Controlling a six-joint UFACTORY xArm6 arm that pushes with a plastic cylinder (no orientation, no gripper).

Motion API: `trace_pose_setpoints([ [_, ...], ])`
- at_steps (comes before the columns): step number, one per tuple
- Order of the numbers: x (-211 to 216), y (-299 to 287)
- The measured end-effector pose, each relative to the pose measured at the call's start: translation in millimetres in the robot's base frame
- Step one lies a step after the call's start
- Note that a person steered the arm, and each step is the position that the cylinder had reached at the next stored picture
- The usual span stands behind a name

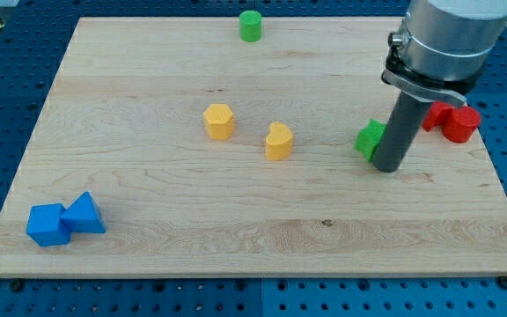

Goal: Move the green star towards the top center

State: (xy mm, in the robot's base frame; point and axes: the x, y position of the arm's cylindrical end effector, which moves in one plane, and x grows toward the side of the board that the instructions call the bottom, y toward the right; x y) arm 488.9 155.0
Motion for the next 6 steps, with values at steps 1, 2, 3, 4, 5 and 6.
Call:
trace_pose_setpoints([
  [1,-15.2,-9.8],
  [2,-34.0,-9.8],
  [3,-45.9,-9.8],
  [4,-57.7,-6.0],
  [5,-75.5,-3.9],
  [6,-107.4,-2.1],
])
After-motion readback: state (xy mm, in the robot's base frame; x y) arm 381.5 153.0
